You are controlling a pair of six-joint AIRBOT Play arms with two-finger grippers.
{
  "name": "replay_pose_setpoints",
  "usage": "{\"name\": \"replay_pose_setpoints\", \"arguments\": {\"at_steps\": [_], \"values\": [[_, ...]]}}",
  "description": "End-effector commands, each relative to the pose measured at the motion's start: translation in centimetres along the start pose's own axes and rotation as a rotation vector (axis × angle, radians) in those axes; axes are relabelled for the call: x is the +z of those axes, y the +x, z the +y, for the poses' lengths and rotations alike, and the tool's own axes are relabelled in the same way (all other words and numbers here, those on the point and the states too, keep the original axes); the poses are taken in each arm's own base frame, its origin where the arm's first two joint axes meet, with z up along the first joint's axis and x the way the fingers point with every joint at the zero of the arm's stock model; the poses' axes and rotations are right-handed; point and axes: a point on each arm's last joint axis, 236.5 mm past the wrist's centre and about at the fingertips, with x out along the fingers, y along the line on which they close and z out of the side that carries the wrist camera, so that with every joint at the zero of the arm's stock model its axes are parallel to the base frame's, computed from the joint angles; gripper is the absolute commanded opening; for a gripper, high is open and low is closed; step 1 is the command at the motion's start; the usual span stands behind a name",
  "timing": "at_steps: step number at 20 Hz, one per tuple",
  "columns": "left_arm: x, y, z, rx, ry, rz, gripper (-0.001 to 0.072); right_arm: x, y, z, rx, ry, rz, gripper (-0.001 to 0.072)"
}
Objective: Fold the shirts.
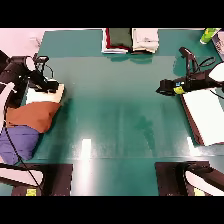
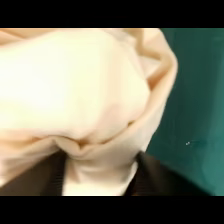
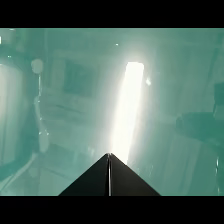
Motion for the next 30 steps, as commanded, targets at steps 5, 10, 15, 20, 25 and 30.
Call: {"name": "replay_pose_setpoints", "arguments": {"at_steps": [5,10,15,20,25,30], "values": [[4.7,-11.9,0.4,0.004,-0.003,-0.305,0.0026,4.4,-4.0,2.8,0.03,-0.06,-0.133,0.0017],[3.0,-31.8,-4.5,-0.047,0.151,-0.696,0.0025,10.1,-12.6,7.7,0.078,-0.169,-0.364,0.0017],[-2.1,-36.7,-13.7,-0.207,0.378,-0.763,0.0024,12.7,-19.5,11.1,0.104,-0.246,-0.537,0.0017],[-5.5,-31.0,-25.2,-0.311,0.647,-0.575,0.0026,13.3,-22.4,12.5,0.116,-0.277,-0.606,0.0017],[-9.2,-21.4,-34.5,-0.354,0.822,-0.321,0.0455,13.0,-22.1,12.4,0.114,-0.276,-0.586,0.0017],[-4.9,-18.5,-31.6,-0.272,0.733,-0.32,0.0621,12.9,-22.0,12.3,0.113,-0.277,-0.583,0.0017]]}}
